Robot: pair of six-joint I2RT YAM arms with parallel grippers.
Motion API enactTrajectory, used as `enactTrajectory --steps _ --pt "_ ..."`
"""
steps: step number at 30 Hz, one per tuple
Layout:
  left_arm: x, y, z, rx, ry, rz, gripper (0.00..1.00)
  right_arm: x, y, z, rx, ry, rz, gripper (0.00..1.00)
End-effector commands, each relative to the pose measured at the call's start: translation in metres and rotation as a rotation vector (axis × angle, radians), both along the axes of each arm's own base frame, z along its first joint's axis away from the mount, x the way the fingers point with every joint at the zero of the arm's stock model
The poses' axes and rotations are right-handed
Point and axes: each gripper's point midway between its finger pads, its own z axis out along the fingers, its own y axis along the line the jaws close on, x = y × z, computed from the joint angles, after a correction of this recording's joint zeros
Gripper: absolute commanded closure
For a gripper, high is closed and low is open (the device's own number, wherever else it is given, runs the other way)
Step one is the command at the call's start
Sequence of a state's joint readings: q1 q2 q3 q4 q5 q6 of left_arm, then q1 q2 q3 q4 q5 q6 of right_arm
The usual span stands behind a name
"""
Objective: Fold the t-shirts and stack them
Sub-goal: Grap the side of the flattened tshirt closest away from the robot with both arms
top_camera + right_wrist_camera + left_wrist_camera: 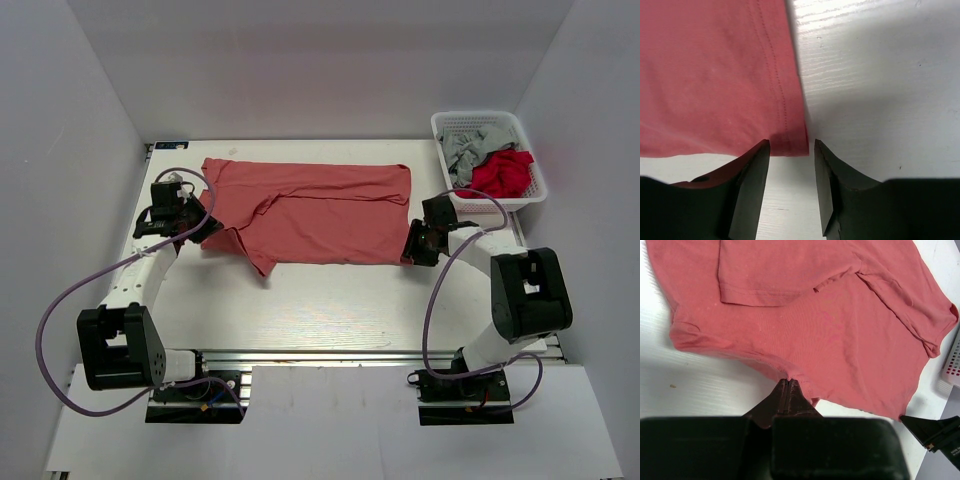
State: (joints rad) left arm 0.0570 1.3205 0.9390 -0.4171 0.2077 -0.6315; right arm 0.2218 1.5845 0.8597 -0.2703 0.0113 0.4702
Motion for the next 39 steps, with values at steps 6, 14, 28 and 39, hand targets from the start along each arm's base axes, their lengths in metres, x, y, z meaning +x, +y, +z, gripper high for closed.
enactTrajectory --steps 6,14,28,39 --pt "0.0 0.0 0.011 0.012 -0.041 -0.006 1.0 0.002 0.0 -0.013 0.002 0.03 -0.016 0.75" --pt "0.018 0.003 0.021 0.006 -0.069 -0.004 1.0 0.025 0.011 0.015 0.051 -0.053 0.002 1.0" --pt "0.089 0.01 0.034 0.02 -0.054 -0.001 1.0 0.09 0.015 0.062 -0.003 -0.082 0.049 1.0" --pt "0.139 0.019 0.027 0.038 -0.018 0.021 1.0 0.14 0.001 0.085 -0.057 -0.113 0.018 1.0"
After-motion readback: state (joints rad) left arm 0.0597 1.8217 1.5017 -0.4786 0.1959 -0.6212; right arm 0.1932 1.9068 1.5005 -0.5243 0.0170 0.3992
